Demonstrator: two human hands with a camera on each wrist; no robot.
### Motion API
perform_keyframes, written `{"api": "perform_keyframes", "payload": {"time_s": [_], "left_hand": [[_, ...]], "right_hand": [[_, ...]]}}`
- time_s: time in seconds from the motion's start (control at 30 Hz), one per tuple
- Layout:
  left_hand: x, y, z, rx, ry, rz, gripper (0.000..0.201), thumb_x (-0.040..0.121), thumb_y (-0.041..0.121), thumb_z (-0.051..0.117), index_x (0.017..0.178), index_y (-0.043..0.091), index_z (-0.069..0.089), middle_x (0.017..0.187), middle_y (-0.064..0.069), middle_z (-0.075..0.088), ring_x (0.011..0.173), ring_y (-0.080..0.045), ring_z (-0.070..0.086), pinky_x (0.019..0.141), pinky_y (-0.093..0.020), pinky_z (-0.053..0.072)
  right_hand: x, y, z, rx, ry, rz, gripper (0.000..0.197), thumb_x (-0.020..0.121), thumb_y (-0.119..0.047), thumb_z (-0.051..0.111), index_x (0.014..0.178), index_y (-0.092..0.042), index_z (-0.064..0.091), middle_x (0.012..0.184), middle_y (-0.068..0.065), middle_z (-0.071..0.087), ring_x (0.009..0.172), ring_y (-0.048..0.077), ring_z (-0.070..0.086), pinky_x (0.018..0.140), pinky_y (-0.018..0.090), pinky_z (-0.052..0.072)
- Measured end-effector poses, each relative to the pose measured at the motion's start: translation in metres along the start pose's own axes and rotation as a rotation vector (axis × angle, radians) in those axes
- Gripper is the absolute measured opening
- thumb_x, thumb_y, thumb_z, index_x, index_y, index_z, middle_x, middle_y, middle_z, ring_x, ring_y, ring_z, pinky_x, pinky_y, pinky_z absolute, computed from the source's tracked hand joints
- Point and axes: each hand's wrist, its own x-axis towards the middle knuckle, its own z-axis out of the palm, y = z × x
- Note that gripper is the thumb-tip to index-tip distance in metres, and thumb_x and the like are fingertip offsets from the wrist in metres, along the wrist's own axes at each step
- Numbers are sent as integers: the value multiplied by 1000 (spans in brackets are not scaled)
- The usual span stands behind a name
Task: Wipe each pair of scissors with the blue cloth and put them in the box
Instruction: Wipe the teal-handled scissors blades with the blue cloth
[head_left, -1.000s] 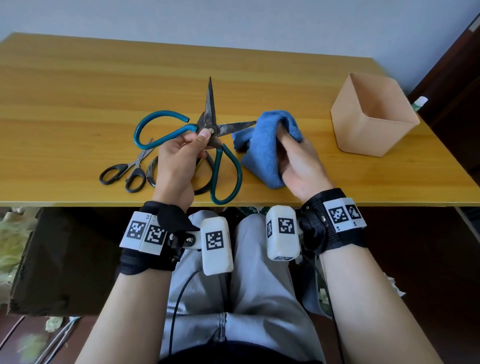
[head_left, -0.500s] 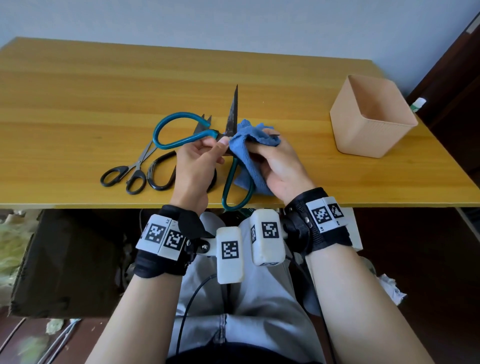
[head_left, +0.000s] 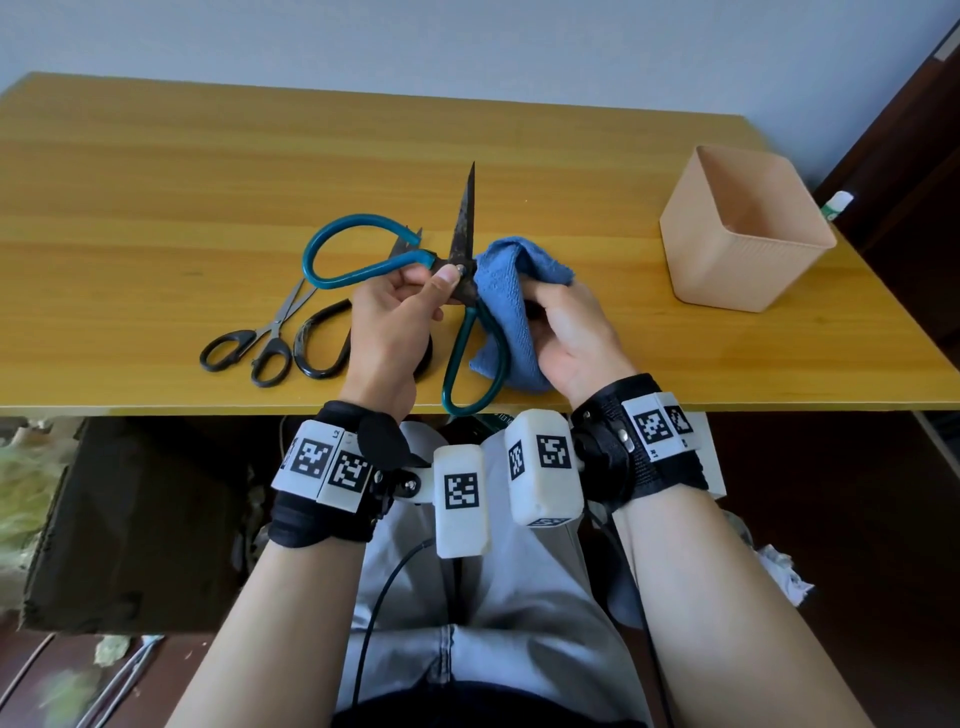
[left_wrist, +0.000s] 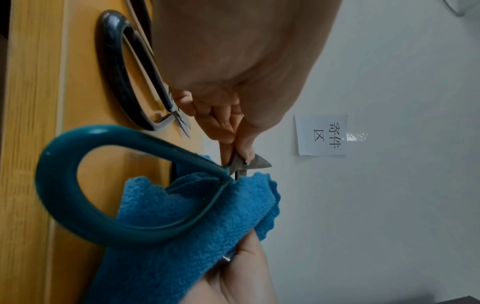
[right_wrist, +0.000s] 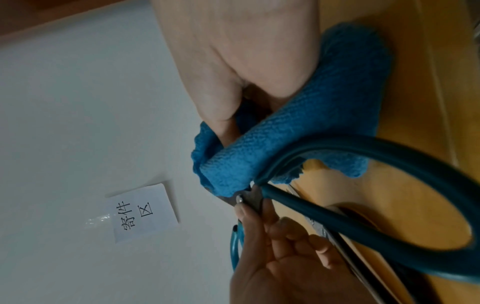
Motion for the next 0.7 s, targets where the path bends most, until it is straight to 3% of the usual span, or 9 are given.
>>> {"api": "perform_keyframes", "payload": {"time_s": [0.1,0.2,0.33,0.5,0.57,0.63,0.7], "left_hand": [[2,-1,-2,-6,6,7,24,94,17,69,76,14,53,56,16,55,67,-8,53,68,-8,46],[3,-3,-4,-1,2,23,25,93,18,71,75,14,55,59,13,56,75,-14,55,71,-10,48],[2,-2,-4,6,-14,25,26,94,18,69,73,15,54,57,14,55,63,-7,50,70,-9,46],[1,0,-5,-20,-25,12,26,96,16,66,74,17,52,54,17,58,61,-2,52,69,-10,45],[3,0,-5,-17,-12,15,25,95,17,68,75,16,53,54,16,56,63,-5,51,70,-11,46],[4,-1,-5,-10,-3,22,24,94,17,70,75,16,54,55,16,56,63,-7,51,71,-9,47],[4,-2,-6,-8,-6,25,24,94,17,70,76,15,54,57,14,56,62,-6,51,71,-8,47]], "right_hand": [[0,0,-2,-1,-22,-6,17,93,6,54,104,-1,65,83,12,72,71,24,69,65,36,59],[-2,-1,-3,-11,-43,-17,25,94,10,49,88,-8,66,71,6,72,65,20,68,65,36,57],[-2,-2,1,10,-2,-36,21,91,11,52,104,-2,62,85,12,69,73,25,68,69,37,58],[-1,0,2,60,16,-52,27,89,10,55,115,2,59,92,17,67,77,27,67,68,37,57],[-1,0,3,85,-20,-61,27,88,11,55,111,0,62,98,19,69,80,27,67,72,39,56],[-1,-2,3,93,-40,-70,27,89,13,52,94,-9,65,89,13,70,77,25,66,75,39,54],[-1,-2,5,69,-11,-71,26,89,13,53,102,-6,66,94,14,73,83,28,70,75,39,56]]}}
